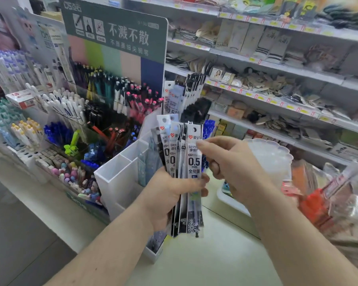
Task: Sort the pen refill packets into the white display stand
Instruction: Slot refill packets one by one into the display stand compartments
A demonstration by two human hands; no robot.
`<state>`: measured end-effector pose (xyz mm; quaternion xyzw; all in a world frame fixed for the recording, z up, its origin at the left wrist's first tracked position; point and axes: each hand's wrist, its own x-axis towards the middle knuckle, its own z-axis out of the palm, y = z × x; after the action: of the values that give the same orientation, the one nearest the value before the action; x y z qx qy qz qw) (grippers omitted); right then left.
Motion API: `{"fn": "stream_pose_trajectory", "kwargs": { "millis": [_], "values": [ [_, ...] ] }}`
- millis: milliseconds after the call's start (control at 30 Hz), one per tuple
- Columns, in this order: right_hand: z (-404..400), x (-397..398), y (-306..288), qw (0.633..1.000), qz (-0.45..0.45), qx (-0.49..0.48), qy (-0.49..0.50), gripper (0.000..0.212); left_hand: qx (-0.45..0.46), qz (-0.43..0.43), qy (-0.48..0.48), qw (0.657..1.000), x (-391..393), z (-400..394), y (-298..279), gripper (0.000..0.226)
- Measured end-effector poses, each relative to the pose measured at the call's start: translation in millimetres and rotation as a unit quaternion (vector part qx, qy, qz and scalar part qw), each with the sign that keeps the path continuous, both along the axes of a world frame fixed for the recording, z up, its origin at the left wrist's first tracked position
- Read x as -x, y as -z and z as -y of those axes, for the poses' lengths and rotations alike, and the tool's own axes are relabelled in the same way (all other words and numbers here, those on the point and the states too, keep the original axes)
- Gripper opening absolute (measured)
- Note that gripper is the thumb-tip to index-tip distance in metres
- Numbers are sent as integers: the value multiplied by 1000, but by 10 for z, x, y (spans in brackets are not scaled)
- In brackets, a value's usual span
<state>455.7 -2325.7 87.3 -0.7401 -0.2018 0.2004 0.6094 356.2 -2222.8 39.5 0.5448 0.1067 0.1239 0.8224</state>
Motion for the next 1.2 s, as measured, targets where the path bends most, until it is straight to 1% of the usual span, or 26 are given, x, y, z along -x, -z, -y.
{"fn": "stream_pose_trajectory", "kwargs": {
  "millis": [67,133,200,267,333,400,467,533,667,833,933,967,1000,1033,1067,1200],
  "values": [
    [76,106,72,999,15,36,-25,19,-4,-2,14,1000,-25,51,43,29],
    [155,141,97,998,19,41,-37,14,7,-5,44,999,-23,84,74,37],
    [247,124,108,998,25,34,-44,19,35,-4,76,997,-6,99,113,49],
    [334,106,133,999,15,11,-47,24,60,-3,96,994,5,107,146,56],
    [399,112,170,999,-6,-21,-38,20,80,-6,99,992,11,115,178,54],
    [450,128,187,997,-44,-60,-4,17,87,-18,102,991,21,127,207,51],
    [499,134,175,987,-107,-111,37,17,72,-41,83,993,34,124,246,42],
    [532,165,185,980,-145,-129,50,15,51,-56,66,995,51,120,280,39],
    [520,268,306,979,-148,-140,14,14,36,-60,53,996,82,156,304,54],
    [470,315,396,979,-132,-156,1,7,50,-63,31,996,140,185,306,51],
    [455,302,416,984,-112,-137,6,29,50,-68,12,996,184,155,298,51],
    [452,298,410,984,-112,-134,14,31,44,-68,0,997,206,141,290,55],
    [451,287,406,984,-116,-134,19,27,36,-70,-14,997,227,124,280,60],
    [454,269,411,983,-123,-134,22,18,27,-75,-30,996,250,104,271,61],
    [454,256,412,982,-129,-135,24,12,17,-80,-46,996,279,83,262,59],
    [460,203,404,980,-128,-148,43,19,-18,-83,-105,991,439,-85,198,53]
  ]
}}
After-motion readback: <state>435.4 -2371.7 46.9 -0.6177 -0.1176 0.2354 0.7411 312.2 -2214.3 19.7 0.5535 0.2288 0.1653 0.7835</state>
